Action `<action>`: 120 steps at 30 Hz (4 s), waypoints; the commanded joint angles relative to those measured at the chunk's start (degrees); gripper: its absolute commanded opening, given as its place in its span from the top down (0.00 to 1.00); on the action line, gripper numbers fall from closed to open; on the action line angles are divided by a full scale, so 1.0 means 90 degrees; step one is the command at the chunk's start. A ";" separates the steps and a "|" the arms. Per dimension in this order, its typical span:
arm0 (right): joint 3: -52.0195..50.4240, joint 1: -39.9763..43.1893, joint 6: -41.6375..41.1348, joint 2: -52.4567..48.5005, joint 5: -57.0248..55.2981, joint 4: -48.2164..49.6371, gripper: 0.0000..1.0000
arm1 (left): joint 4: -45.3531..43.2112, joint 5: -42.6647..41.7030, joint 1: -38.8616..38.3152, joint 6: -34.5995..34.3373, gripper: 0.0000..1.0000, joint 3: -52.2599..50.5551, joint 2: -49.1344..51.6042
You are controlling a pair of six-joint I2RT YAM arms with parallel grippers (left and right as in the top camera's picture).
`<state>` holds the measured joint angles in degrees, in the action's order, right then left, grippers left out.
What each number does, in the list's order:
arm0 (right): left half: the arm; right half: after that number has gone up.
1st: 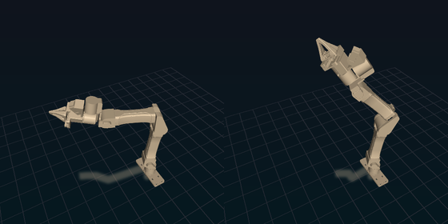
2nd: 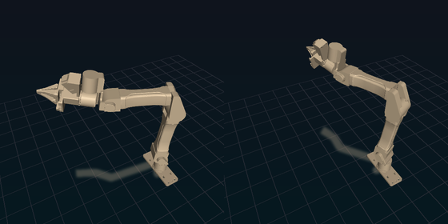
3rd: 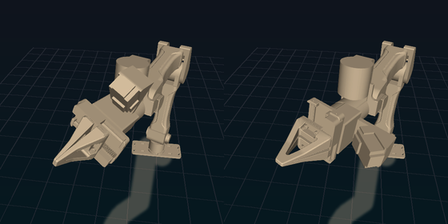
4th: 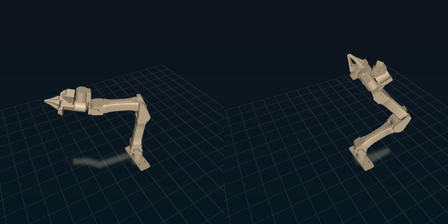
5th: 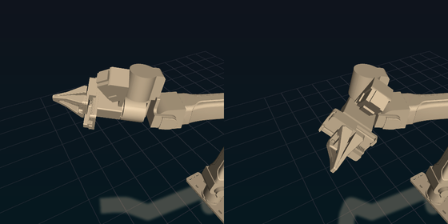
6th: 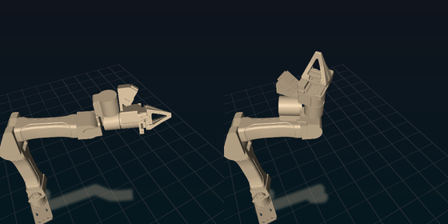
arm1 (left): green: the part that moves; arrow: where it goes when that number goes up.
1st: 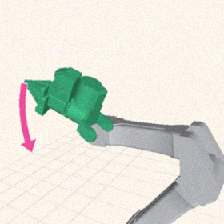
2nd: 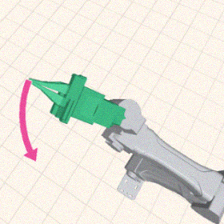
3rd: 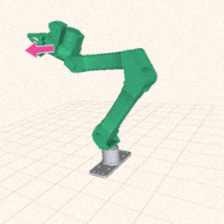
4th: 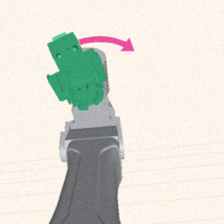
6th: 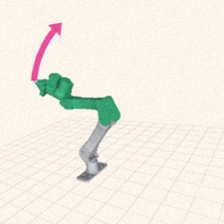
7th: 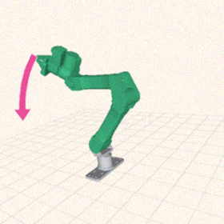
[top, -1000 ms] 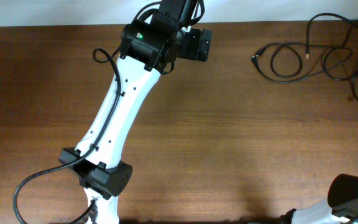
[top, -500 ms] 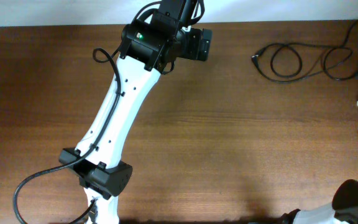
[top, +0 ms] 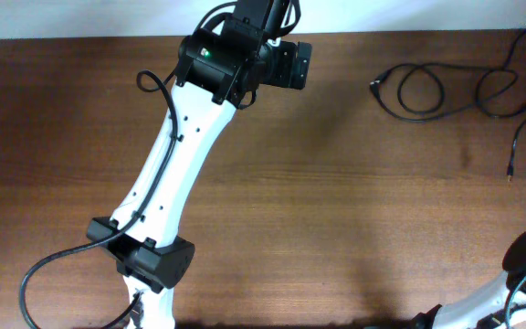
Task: Untangle cables
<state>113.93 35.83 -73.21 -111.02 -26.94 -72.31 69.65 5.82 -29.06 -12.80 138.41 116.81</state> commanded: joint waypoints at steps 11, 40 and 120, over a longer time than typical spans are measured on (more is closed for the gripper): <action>-0.0090 0.0032 0.0034 -0.1676 -0.0129 0.0245 0.96 | 0.0012 -0.0046 0.0039 0.0102 0.01 0.0005 0.0056; -0.0095 0.0347 0.0491 -0.3563 -0.0204 0.1362 0.96 | 0.0155 -0.0044 0.0039 0.0102 0.01 -0.0175 0.0056; -0.8803 -0.2924 0.6305 0.8446 0.1256 0.6815 0.01 | -0.0034 -0.0070 0.0034 0.0102 0.01 -0.0219 0.0056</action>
<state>38.87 9.26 -11.79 -35.70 -16.49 -10.83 69.12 5.80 -29.06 -12.80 136.68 116.81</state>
